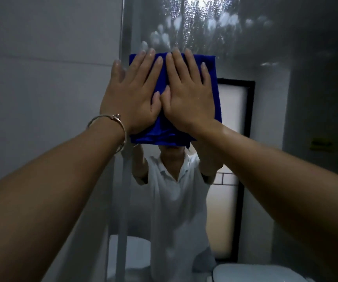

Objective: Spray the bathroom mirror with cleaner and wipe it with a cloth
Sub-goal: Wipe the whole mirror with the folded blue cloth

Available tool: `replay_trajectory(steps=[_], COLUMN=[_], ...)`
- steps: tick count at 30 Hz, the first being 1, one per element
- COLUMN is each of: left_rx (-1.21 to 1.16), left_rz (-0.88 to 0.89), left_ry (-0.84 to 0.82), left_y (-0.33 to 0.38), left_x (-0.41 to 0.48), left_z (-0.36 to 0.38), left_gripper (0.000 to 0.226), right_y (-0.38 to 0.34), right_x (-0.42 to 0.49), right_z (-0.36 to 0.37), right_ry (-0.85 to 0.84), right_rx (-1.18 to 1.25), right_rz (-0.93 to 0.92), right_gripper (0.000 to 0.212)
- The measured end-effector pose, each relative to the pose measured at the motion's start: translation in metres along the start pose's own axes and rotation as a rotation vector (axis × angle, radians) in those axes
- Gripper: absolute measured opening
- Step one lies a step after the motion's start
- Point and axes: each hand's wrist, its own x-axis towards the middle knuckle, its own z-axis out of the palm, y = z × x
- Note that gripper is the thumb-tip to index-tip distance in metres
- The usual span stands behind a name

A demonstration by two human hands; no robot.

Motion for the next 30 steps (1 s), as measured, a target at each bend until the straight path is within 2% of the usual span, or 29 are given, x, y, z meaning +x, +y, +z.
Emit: replay_trajectory(steps=[7,19,23,30], left_rx=[-0.058,-0.169,-0.235,-0.288], left_rz=[-0.071,-0.229,-0.287,-0.395], left_ry=[0.009,0.018,0.015,-0.096], left_y=[0.003,0.004,0.013,0.026], left_x=[-0.014,-0.082,-0.122,-0.187], left_z=[0.006,0.021,0.028,0.031], left_gripper=[0.064,0.064,0.063,0.061], right_y=[-0.007,-0.041,-0.054,-0.079], right_x=[-0.005,-0.043,-0.066,-0.112], right_z=[0.005,0.016,0.021,0.03], right_ry=[0.015,0.013,-0.036,-0.163], right_rx=[0.018,0.061,0.074,0.047], right_rz=[-0.01,-0.132,-0.222,-0.347], right_gripper=[0.066,0.064,0.062,0.063])
